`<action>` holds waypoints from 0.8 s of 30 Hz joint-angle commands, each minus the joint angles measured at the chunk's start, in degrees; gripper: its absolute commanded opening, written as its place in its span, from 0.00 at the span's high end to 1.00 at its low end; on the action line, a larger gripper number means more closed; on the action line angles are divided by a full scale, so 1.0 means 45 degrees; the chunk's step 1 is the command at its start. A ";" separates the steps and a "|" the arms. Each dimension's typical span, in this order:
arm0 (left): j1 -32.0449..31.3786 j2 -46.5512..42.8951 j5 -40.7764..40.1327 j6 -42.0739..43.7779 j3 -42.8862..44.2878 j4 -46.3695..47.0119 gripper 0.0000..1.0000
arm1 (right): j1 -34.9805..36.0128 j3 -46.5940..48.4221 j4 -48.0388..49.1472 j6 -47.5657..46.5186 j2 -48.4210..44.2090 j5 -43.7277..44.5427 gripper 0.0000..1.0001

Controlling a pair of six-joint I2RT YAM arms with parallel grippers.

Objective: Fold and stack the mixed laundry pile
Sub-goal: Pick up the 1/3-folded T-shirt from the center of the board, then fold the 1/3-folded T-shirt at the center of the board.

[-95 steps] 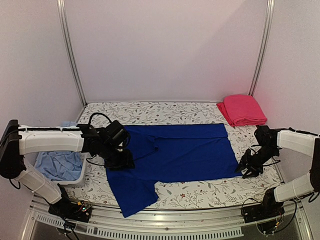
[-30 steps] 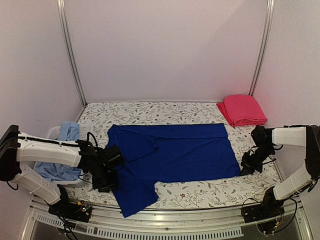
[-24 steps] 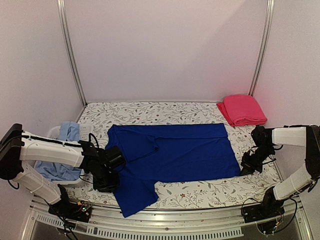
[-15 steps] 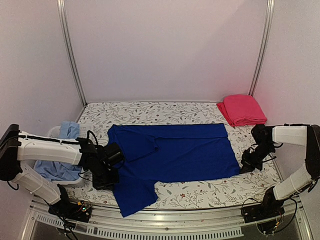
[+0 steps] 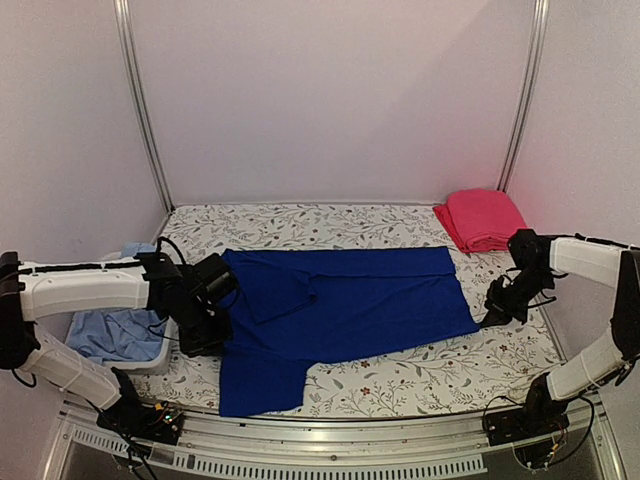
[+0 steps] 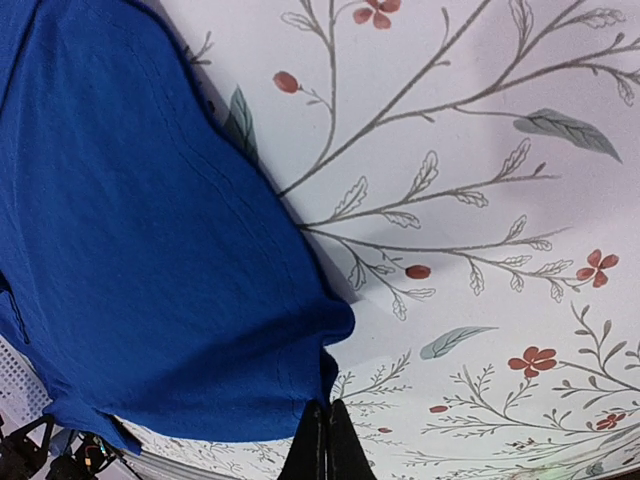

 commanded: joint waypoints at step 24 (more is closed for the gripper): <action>0.4314 0.2430 -0.0632 0.4179 0.3787 0.1030 1.00 | -0.0359 0.3949 0.0696 -0.0518 0.3757 -0.0216 1.00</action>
